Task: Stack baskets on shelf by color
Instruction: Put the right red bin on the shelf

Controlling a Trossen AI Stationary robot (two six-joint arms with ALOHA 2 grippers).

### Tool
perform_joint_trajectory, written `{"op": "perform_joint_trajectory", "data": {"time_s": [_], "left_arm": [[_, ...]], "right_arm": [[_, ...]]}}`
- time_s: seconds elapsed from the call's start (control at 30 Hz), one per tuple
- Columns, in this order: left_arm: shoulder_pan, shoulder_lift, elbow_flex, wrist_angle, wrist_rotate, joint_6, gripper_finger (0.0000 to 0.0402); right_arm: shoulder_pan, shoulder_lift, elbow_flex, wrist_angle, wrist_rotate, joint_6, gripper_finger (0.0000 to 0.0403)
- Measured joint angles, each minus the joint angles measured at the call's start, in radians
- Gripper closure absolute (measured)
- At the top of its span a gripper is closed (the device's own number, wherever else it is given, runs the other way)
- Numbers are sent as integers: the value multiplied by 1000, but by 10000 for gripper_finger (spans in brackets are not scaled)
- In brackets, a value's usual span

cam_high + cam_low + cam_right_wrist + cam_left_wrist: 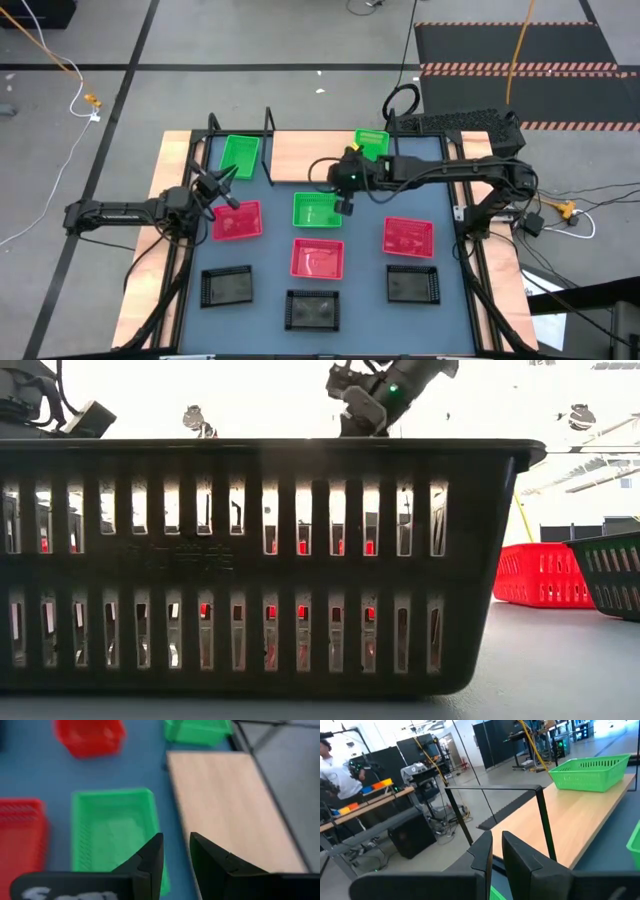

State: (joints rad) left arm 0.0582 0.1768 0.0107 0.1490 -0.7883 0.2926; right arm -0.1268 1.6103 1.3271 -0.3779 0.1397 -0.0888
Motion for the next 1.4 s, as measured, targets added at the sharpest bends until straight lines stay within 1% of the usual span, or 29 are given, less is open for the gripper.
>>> {"op": "perform_joint_trajectory", "data": {"time_s": [0.03,0.1,0.23,0.3,0.4,0.53,0.57,0.63,0.73,0.8,0.87,0.97,1.0,1.07,1.2,1.27,1.33,1.4], "left_arm": [[0,0,0,1,0,-6,355],[0,0,0,-1,-2,-6,355],[2,0,0,-22,-45,35,355],[12,0,0,-42,-50,45,355],[46,0,0,-67,-45,-7,355],[101,0,7,-96,38,-44,355],[117,0,16,-109,55,-52,355],[143,0,43,-132,91,-68,355],[173,1,99,-180,153,-87,354],[183,6,130,-205,187,-100,351],[185,11,150,-208,217,-105,337],[185,25,152,-199,262,-102,301],[185,34,152,-190,273,-98,287],[185,56,152,-162,290,-92,255],[182,121,152,-78,312,-97,188],[182,161,152,-42,351,-101,159],[182,210,152,-8,402,-113,138],[181,256,152,41,457,-124,129]], "right_arm": [[0,1,-9,25,-30,-3,312],[0,0,-21,50,-49,-9,312],[-4,0,-27,53,-33,-8,312],[-5,0,-27,73,-33,2,312],[-4,0,-27,122,-36,30,312],[5,0,-30,192,-40,48,311],[9,0,-36,220,-52,37,311],[17,-1,-62,295,-110,1,307],[30,0,-128,485,-191,-24,290],[34,0,-187,638,-196,-27,273],[32,0,-250,784,-186,-25,254],[21,0,-313,927,-87,21,229],[15,0,-320,938,-59,42,223],[5,0,-321,916,-37,72,216],[10,26,-322,904,-34,88,213],[23,44,-322,907,-32,88,214],[36,70,-322,936,-19,88,214],[52,94,-322,936,-3,84,215]]}}
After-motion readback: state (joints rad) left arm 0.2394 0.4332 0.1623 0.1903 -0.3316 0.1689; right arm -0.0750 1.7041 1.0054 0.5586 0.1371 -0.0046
